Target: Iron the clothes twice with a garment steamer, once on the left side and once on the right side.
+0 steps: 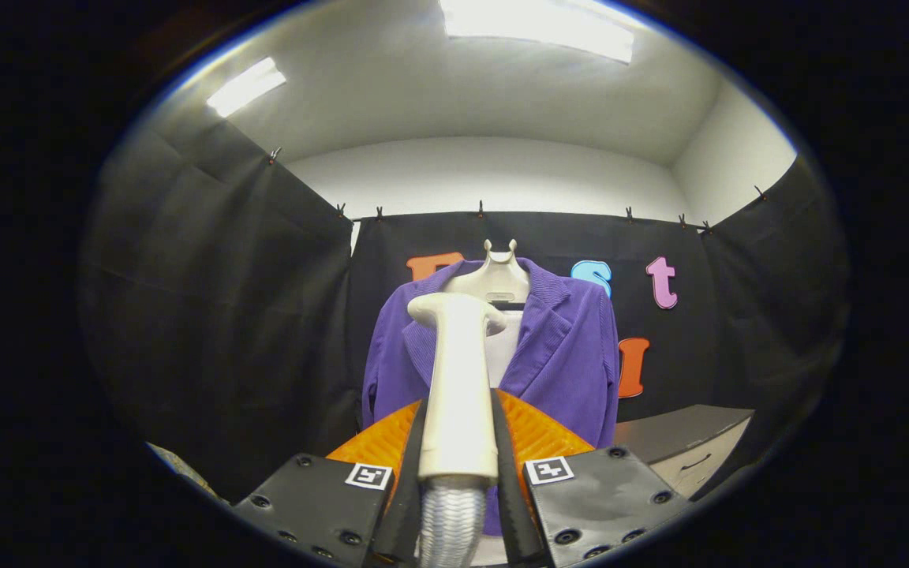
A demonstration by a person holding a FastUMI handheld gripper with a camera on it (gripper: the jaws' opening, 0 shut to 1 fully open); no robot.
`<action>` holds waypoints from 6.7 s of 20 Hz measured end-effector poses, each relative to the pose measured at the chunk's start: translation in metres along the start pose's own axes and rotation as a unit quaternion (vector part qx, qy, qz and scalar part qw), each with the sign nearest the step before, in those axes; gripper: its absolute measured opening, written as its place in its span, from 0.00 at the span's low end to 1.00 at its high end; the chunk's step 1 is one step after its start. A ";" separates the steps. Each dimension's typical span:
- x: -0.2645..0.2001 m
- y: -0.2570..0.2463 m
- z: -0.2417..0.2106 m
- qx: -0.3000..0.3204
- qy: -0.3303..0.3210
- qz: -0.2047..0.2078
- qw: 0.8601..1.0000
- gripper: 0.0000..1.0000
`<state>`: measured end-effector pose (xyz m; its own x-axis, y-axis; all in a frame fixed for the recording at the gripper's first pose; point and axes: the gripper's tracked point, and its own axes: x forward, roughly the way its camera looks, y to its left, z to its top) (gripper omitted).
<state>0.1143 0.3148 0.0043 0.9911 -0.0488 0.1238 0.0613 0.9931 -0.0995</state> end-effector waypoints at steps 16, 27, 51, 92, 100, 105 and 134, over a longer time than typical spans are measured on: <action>0.068 0.031 -0.061 -0.018 0.050 -0.023 0.998 0.48; 0.051 0.026 -0.100 -0.019 0.081 -0.007 0.997 0.48; -0.048 0.014 -0.244 -0.040 0.203 0.046 0.977 0.48; -0.109 -0.062 -0.075 0.000 0.092 0.061 0.994 0.48; -0.136 -0.103 -0.035 -0.002 0.056 0.040 0.998 0.48; -0.156 -0.131 -0.022 0.001 0.049 0.038 0.998 0.48; -0.186 -0.198 -0.020 0.012 0.046 0.002 0.999 0.48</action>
<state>-0.0793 0.1250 -0.0192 0.9980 -0.0540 0.0326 0.0564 0.9955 -0.0756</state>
